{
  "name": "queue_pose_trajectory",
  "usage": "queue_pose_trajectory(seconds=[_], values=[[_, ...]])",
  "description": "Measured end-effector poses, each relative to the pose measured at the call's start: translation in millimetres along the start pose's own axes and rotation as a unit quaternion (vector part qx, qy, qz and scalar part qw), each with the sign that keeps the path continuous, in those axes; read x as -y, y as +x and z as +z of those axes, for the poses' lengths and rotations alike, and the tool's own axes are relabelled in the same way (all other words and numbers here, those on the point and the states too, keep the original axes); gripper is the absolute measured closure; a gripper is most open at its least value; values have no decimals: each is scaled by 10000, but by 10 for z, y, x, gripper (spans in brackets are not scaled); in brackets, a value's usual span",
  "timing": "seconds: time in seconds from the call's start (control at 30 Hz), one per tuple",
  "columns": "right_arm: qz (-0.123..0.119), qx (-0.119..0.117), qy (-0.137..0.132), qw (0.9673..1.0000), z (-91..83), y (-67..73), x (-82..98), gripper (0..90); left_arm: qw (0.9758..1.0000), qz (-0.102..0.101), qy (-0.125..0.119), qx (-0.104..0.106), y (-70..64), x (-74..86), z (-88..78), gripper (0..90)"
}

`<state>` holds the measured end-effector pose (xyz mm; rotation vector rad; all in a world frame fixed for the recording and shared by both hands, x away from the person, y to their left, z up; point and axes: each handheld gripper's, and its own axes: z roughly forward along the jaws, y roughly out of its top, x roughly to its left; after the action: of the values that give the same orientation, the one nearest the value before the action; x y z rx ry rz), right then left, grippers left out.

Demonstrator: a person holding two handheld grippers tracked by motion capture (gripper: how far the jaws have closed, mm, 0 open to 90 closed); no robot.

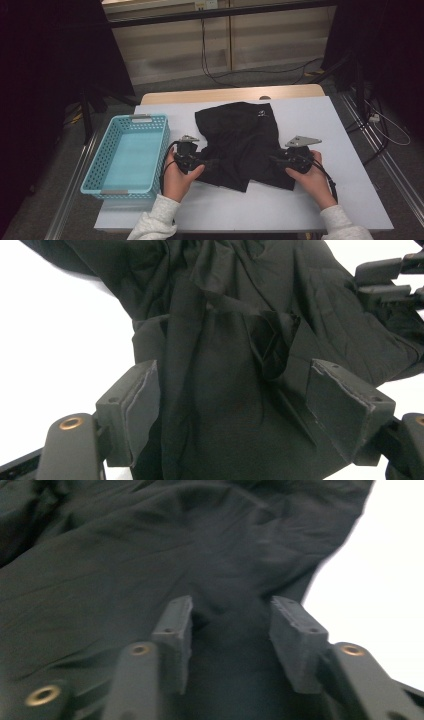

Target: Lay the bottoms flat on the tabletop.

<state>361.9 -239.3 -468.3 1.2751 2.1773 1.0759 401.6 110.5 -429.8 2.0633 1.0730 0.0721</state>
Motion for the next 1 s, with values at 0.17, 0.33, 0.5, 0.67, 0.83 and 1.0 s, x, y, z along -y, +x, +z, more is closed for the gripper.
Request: queue_pose_trajectory(seconds=[0.17, 0.33, 0.5, 0.67, 0.83, 1.0], values=[[-119, -50, 90, 9999, 17, 30, 3, 711, 10000, 0, -24, -4, -11, 4, 13, 226], [-185, -329, 111, 9992, -5, 67, 9, 871, 10000, 5, -32, 5, -28, 0, 14, 225], [-96, -576, -15, 9983, -102, 81, 30, 876, 10000, -6, -50, 28, -18, -6, 9, 225], [4, -901, -90, 9959, -202, 179, 95, 876, 9999, 18, -85, 56, -46, -22, 10, 225], [-106, -1075, -42, 9941, -256, 316, 198, 876, 9998, 61, -141, 140, -94, -50, -2, 225], [-306, -1054, 15, 9940, -287, 453, 254, 874, 9995, 156, -179, 211, -159, -83, 26, 226]])
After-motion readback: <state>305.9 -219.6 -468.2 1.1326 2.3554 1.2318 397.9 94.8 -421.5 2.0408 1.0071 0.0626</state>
